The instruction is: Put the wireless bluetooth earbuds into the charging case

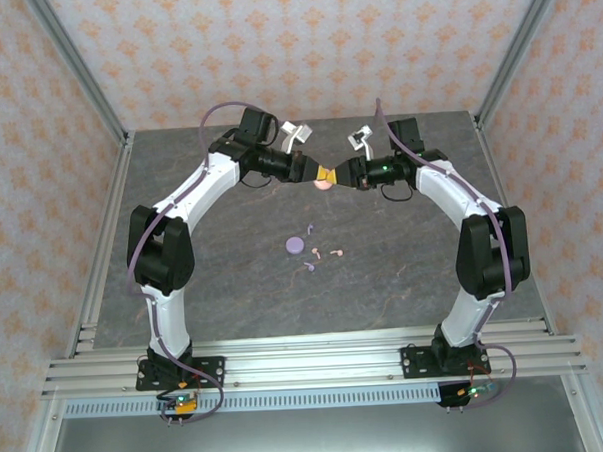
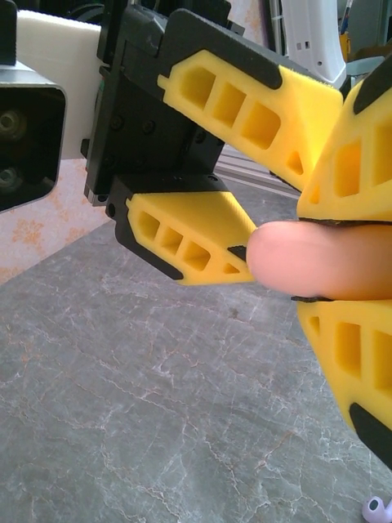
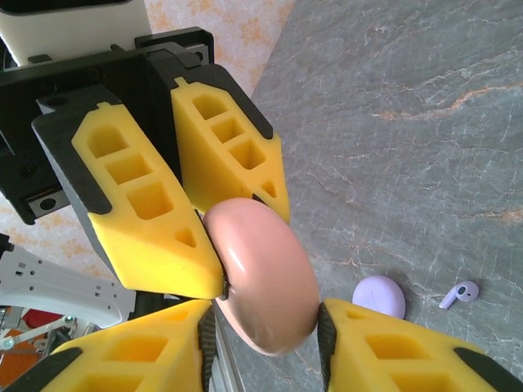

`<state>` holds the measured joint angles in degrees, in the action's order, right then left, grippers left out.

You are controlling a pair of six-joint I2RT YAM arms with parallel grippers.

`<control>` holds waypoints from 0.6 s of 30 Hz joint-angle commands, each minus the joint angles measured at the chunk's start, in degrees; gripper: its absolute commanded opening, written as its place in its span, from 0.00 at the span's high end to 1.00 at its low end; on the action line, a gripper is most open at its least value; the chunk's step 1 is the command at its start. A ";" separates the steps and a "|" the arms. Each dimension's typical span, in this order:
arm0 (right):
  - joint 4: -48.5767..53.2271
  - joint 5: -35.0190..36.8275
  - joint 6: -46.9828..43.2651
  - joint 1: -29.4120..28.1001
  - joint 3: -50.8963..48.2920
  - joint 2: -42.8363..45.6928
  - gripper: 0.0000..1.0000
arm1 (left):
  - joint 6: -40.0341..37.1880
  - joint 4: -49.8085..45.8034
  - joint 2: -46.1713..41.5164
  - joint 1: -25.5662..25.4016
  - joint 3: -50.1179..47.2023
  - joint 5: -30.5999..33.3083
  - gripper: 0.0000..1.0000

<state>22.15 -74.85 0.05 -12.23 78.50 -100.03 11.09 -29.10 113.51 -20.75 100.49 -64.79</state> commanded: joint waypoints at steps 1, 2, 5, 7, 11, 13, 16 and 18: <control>0.90 -3.44 -2.17 -0.35 1.98 -0.52 0.61 | 0.60 1.33 -2.03 -0.51 2.33 -1.77 0.88; 0.96 -3.59 -2.27 -0.41 2.08 -0.60 0.61 | 0.53 1.32 -2.07 -0.60 2.29 -1.91 0.88; 1.42 -4.28 -2.58 -0.43 2.45 -0.88 0.61 | 0.29 1.06 -1.99 -0.80 2.43 -2.06 0.88; 1.70 -4.69 -2.86 -0.52 2.71 -0.87 0.64 | 0.08 0.86 -2.03 -0.82 2.38 -2.09 0.88; 2.31 -4.98 -3.41 -0.52 2.98 -0.82 0.70 | -0.29 0.55 -1.81 -1.07 2.47 -2.14 0.88; 2.29 -4.91 -3.45 -0.52 2.96 -0.54 0.73 | -0.18 0.53 -1.88 -1.08 2.46 -2.08 0.88; 2.16 -4.90 -3.40 -0.52 2.73 -0.02 0.78 | 0.18 0.71 -1.81 -1.13 2.51 -1.92 0.86; 1.41 -4.18 -2.73 -0.52 2.35 0.47 0.78 | 0.74 1.04 -1.86 -1.13 2.30 -1.39 0.80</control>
<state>24.53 -76.31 -1.78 -11.84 79.48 -100.77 11.03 -29.30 113.51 -20.97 100.90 -65.78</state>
